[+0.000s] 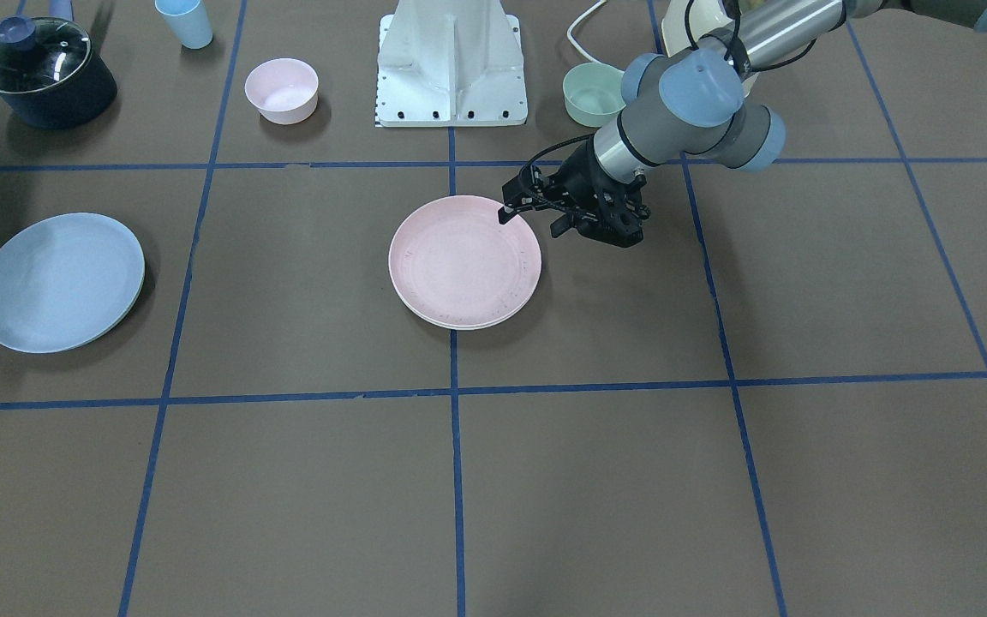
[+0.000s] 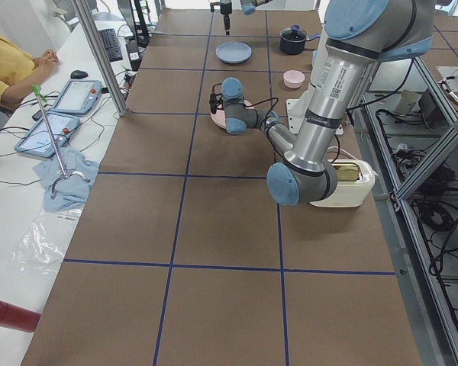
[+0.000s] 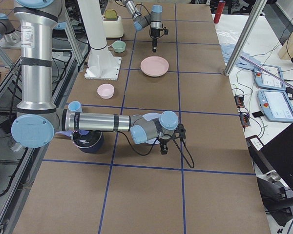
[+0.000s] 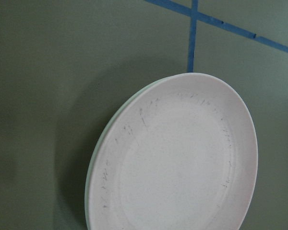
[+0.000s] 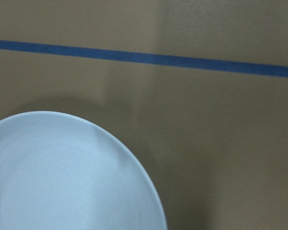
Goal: Stack three plates with pink and blue
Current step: 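Grasp the rim of the light blue plate with the right gripper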
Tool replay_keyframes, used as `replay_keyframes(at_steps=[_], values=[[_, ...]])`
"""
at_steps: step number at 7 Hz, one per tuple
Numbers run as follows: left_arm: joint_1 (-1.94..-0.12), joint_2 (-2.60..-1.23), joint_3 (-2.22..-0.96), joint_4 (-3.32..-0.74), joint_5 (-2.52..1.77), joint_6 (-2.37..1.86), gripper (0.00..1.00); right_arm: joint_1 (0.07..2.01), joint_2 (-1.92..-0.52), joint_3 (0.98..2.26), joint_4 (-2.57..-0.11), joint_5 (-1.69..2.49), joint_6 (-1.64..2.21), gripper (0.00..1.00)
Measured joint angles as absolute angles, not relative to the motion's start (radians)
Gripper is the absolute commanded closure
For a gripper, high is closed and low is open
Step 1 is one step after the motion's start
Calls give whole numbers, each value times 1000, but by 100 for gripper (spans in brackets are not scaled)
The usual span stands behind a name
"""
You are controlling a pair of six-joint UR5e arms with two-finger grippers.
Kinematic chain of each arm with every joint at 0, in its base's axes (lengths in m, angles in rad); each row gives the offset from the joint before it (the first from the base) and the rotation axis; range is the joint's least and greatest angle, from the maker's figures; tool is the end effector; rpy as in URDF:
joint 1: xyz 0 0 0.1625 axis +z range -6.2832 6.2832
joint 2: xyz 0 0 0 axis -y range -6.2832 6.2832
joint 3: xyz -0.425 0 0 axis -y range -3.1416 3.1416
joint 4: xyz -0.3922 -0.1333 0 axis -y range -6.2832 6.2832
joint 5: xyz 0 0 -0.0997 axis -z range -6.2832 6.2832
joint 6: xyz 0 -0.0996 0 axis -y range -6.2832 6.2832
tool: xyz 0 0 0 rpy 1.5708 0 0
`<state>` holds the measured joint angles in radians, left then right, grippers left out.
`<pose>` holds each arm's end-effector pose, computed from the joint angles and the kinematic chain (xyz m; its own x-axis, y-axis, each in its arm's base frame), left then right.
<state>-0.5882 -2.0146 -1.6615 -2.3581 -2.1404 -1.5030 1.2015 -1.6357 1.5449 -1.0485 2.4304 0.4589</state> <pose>0.4765 -0.4135 0.2706 0.2067 -0.0693 -0.9759 0.0185 0.9976 -0.0669 -0.1196 -0.4692 0.6395 0.5885 -0.1009 0.8022 0.0750 0.9947 0.0701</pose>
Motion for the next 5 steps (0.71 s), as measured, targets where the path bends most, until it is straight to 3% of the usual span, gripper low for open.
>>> replay_keyframes(at_steps=[1,2,3,5], values=[[-594,-2012,-1668,-2358,-2141,-1523,1,1152,-1640,1526,-950,2422,575,3],[-596,-2012,-1673,-2358,-2141,-1545,1,1126,-1643,1493,-878,2415,625,20],[-595,-2011,-1674,-2357,-2139,-1571,1,1117,-1644,1470,-830,2410,643,52],[-595,-2011,-1675,-2357,-2137,-1593,1,1115,-1655,1454,-799,2402,650,100]])
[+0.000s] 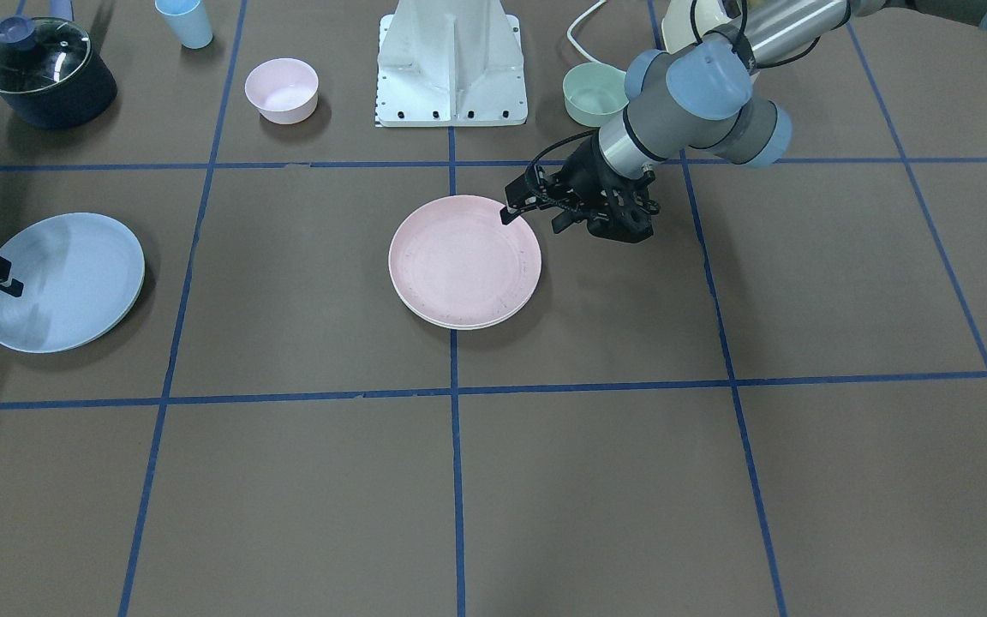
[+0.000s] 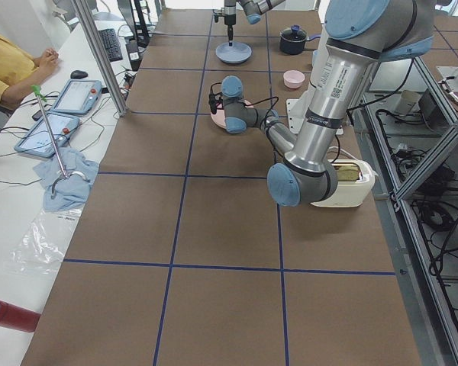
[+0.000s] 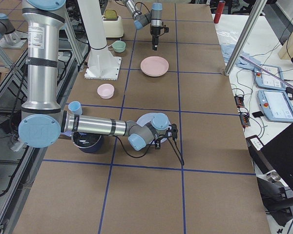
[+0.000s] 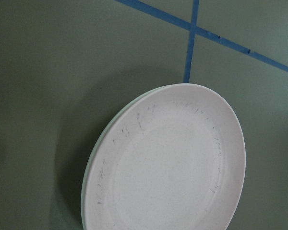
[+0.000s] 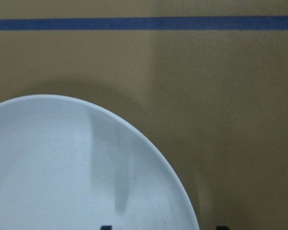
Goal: Stack three plates with pink and blue
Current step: 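Grasp the rim of the light blue plate with the right gripper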
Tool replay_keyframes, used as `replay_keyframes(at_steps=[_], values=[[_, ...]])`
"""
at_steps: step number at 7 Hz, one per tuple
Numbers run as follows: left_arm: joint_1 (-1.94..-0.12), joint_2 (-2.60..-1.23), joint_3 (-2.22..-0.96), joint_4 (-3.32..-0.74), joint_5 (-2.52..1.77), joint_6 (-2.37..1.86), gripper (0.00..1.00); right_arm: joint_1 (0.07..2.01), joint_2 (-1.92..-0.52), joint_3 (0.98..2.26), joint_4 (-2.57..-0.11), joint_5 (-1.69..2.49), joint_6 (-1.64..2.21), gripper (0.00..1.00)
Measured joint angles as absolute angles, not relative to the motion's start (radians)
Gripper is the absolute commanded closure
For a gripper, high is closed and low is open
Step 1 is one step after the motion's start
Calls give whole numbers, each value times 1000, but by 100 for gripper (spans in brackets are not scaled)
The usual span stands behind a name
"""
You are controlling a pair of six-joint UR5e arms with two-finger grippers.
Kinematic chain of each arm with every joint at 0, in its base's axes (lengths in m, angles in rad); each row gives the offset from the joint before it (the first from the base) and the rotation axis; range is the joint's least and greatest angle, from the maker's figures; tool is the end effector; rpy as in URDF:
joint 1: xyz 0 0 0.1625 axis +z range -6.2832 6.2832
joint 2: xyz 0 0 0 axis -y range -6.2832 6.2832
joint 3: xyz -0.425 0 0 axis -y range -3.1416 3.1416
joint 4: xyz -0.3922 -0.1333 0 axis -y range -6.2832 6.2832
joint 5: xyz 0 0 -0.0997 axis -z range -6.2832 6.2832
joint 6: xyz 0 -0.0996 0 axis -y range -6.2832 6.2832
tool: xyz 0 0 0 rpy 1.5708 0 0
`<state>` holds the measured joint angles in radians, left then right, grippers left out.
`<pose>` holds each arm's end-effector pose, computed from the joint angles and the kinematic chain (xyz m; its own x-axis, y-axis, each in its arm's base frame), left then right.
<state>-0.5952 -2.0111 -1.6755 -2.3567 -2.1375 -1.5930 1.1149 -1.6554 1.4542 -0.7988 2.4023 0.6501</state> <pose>0.4701 -0.4147 0.2668 0.1958 -0.1552 -0.9683 0.0456 0.9878 -0.1491 -0.1527 -0.4470 0.6670 0.5659 -0.0642 0.8220 0.0351 0.9979 0.0537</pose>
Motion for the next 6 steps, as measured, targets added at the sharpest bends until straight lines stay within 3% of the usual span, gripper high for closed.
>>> replay_keyframes(at_steps=[3,6], values=[[-609,-2010,-1686,-2357,-2141,-1612,1,1117,-1676,1456,-793,2398,655,100],[-618,-2009,-1708,-2355,-2140,-1621,1,1130,-1687,1551,-794,2420,690,100]])
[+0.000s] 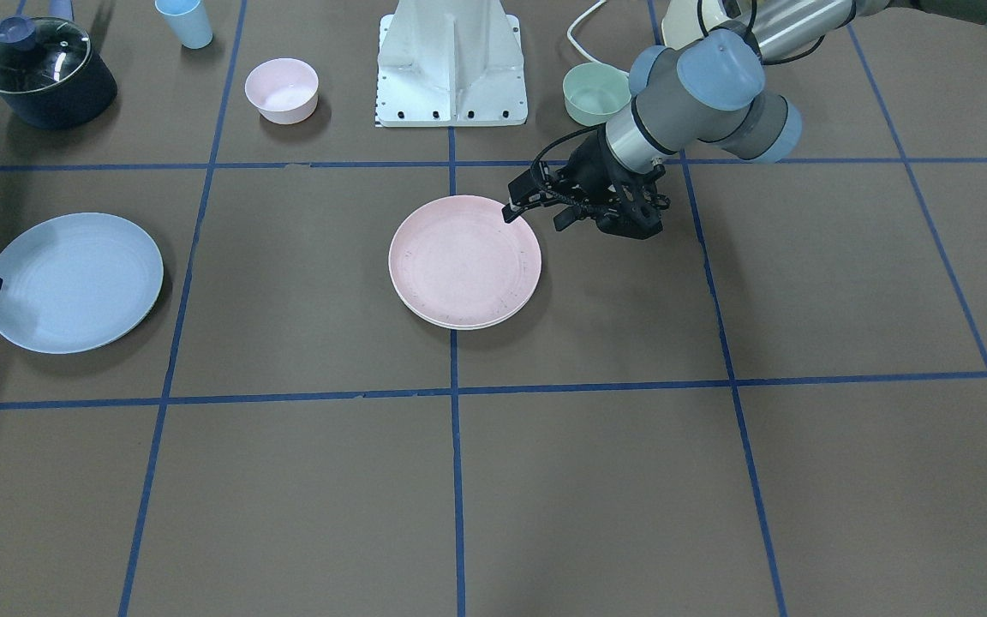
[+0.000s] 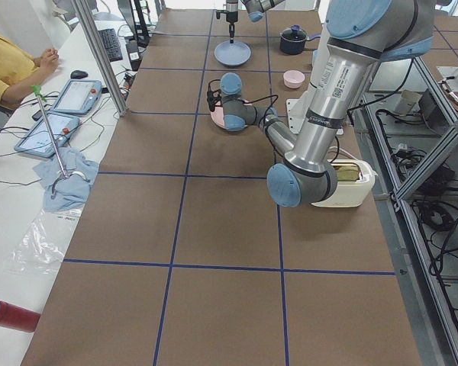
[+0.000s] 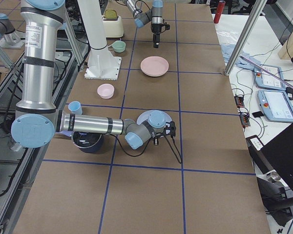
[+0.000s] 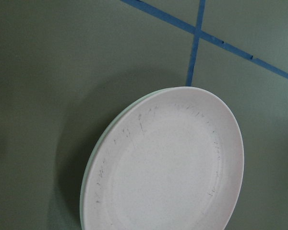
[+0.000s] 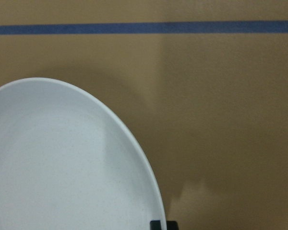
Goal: Stack three plates with pink and blue
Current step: 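Slide the light blue plate onto the pink plate while the left gripper retracts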
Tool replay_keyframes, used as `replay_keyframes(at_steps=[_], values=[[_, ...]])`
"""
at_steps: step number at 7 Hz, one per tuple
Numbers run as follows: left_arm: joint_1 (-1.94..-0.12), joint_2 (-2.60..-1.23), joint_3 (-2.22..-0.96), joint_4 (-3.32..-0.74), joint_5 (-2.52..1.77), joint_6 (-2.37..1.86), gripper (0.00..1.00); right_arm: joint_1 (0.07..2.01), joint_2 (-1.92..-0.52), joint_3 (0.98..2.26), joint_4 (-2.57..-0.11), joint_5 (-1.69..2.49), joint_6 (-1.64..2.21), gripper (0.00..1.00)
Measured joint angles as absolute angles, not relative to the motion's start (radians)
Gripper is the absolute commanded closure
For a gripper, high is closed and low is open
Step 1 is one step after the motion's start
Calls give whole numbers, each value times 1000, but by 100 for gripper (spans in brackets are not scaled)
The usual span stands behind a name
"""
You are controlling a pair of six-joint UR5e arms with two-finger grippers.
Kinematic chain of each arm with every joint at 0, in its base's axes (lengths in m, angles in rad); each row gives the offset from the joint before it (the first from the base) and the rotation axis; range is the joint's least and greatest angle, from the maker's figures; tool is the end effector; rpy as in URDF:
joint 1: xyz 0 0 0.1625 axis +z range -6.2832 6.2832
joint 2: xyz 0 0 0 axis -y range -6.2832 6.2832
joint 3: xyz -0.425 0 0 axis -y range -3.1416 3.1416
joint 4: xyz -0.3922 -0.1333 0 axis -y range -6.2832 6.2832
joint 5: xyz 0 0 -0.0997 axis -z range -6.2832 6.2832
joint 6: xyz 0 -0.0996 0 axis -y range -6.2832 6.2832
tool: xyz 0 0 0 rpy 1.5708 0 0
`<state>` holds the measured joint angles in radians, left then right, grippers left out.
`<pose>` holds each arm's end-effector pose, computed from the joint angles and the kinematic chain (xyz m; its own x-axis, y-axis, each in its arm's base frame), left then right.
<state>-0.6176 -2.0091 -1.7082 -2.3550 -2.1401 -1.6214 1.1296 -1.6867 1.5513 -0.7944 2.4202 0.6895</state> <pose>0.4531 -0.4194 0.2539 0.1675 -0.1712 -0.9709 0.0666 0.9845 -0.1622 -0.1430 -0.4398 0.6307 0.5306 -0.0698 0.8448 0.0061 0.9969 0.0785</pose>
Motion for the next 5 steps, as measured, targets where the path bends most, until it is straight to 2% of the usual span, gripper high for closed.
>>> replay_keyframes(at_steps=[3,5], values=[[-637,-1995,-1744,-2349,-2138,-1617,1,1085,-1578,1676,-780,2438,1040,100],[-678,-1989,-1747,-2348,-2155,-1612,1,915,-1409,1708,-772,2351,1363,100]])
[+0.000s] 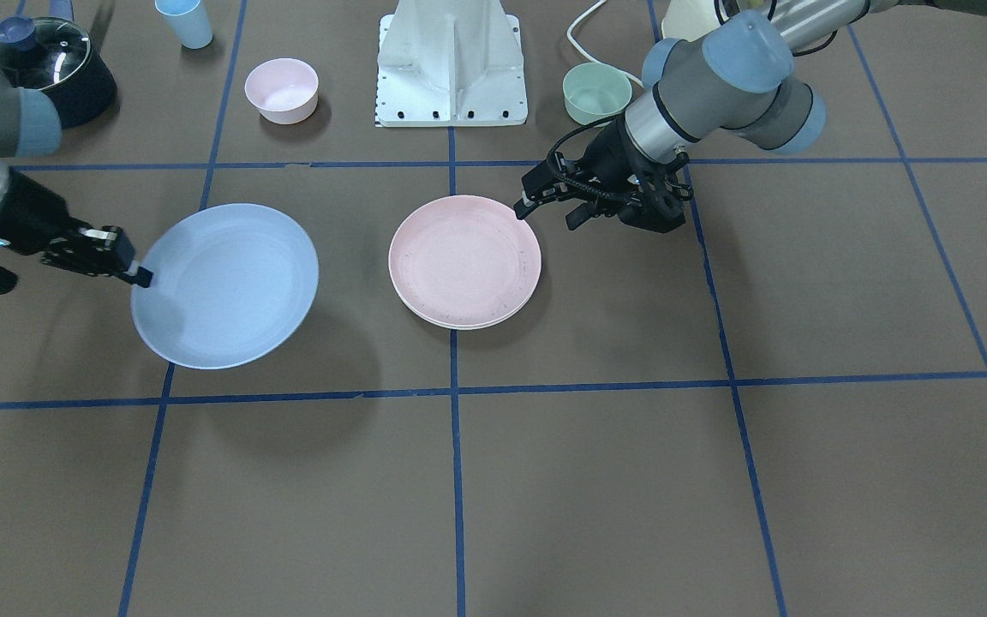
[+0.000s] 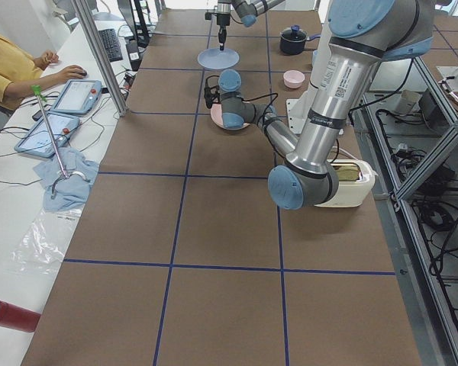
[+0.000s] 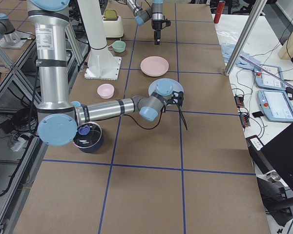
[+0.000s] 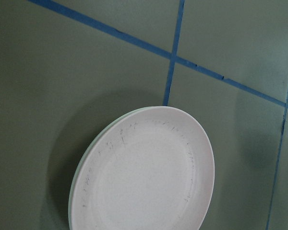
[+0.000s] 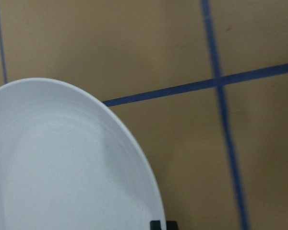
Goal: Stack three plates with pink and blue
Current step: 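Slide the light blue plate onto the pink plate while the left gripper retracts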
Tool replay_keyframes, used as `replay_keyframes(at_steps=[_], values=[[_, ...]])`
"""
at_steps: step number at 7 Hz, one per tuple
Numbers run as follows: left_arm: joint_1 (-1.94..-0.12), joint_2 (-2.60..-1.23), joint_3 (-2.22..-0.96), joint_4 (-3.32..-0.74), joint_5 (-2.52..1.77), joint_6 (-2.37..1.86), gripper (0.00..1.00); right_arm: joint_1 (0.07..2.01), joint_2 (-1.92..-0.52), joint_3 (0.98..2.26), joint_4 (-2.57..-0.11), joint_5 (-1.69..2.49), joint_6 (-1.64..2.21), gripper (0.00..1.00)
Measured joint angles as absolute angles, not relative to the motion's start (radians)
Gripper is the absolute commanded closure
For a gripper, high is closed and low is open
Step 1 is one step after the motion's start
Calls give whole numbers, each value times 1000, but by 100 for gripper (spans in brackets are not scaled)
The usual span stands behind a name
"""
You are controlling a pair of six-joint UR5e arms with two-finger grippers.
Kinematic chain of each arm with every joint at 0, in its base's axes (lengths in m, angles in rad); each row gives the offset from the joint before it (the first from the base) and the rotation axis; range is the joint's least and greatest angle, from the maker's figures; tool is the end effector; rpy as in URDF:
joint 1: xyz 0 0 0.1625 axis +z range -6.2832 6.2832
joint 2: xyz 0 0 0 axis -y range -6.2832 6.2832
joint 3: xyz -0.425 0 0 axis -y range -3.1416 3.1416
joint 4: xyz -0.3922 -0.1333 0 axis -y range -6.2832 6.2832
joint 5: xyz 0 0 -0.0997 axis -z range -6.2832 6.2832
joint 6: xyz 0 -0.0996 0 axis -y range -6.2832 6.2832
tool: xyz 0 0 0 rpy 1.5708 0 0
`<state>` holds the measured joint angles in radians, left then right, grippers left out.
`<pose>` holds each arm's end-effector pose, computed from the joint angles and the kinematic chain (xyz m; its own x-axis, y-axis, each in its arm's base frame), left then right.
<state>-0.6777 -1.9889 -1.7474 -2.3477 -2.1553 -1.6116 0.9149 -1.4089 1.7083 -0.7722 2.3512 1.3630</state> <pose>0.4172 -0.4363 0.2499 0.1499 -0.1643 -0.9750 0.1078 0.9829 -0.1491 -0.2863 -0.4758 0.4097 0.3091 0.1613 0.9372 -0.1200 0.9843 -0.1298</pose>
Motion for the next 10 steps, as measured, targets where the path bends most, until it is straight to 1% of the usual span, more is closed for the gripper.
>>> replay_keyframes(at_steps=[2,3,5,6,7,9,10], values=[[-758,-1988,-1747,-2347,-2219,-1610,1,691,-1254,1714,-788,2128,1597,100],[-782,-1988,-1747,-2347,-2234,-1609,1,606,-1201,1713,-818,2038,1653,100],[-798,-1989,-1747,-2347,-2242,-1610,1,523,-1161,1715,-858,1963,1684,100],[-800,-1989,-1747,-2347,-2242,-1611,1,506,-1158,1715,-864,1950,1686,11],[-800,-1990,-1747,-2347,-2243,-1612,1,497,-1161,1715,-866,1945,1686,0],[-801,-1991,-1749,-2347,-2242,-1618,1,491,-1185,1721,-867,1934,1685,0],[-804,-1990,-1748,-2347,-2242,-1619,1,500,-1223,1745,-866,1938,1682,0]])
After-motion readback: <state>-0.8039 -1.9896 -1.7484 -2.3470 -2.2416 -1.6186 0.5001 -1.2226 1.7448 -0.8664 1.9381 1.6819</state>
